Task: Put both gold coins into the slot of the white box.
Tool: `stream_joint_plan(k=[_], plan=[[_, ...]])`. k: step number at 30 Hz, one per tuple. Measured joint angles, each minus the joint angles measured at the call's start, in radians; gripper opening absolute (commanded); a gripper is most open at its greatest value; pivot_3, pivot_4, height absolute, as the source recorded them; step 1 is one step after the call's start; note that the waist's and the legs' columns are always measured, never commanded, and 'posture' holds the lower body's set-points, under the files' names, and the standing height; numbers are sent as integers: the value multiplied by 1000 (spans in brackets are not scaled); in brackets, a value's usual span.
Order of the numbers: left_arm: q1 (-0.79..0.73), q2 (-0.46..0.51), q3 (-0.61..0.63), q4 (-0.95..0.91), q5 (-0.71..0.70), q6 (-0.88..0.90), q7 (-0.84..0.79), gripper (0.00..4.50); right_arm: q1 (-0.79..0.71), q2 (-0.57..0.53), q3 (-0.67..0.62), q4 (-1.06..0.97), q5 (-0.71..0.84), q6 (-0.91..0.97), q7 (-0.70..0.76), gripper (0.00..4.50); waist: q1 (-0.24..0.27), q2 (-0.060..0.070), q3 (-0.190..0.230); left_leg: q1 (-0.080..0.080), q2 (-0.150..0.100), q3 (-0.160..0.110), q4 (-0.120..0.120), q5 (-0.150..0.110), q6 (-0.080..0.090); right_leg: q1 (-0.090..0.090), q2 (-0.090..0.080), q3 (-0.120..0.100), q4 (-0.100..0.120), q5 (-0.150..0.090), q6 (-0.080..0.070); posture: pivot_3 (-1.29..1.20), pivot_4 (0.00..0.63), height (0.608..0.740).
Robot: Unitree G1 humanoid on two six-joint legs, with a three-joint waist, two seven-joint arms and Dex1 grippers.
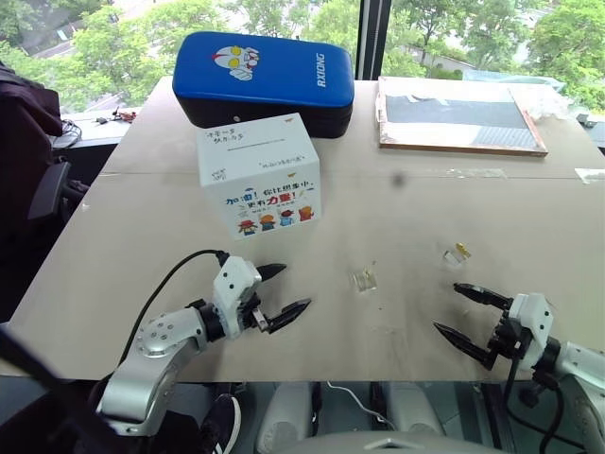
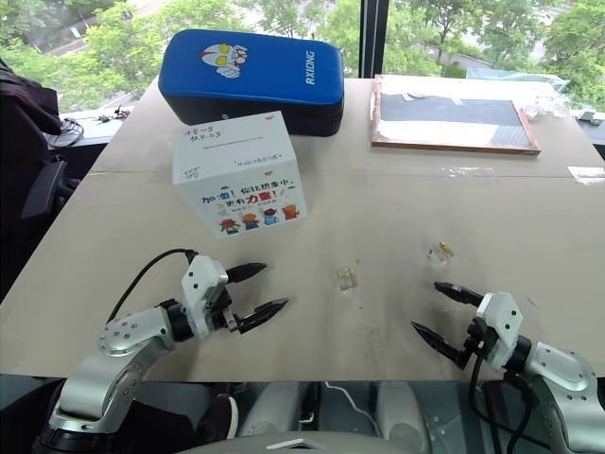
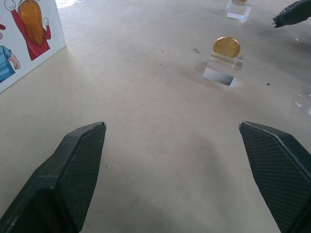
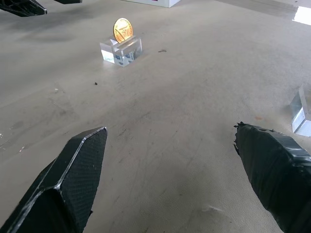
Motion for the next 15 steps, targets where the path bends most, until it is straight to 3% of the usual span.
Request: stream_joint_plan(k=[15], plan=[[18,0,0,-25,-2,8,3,4475,36,-21,-17,-7,35,23,-7,4500,0,0,0,0,0,0,0,0,0,0,0,0,0,0,0,0,150,740]])
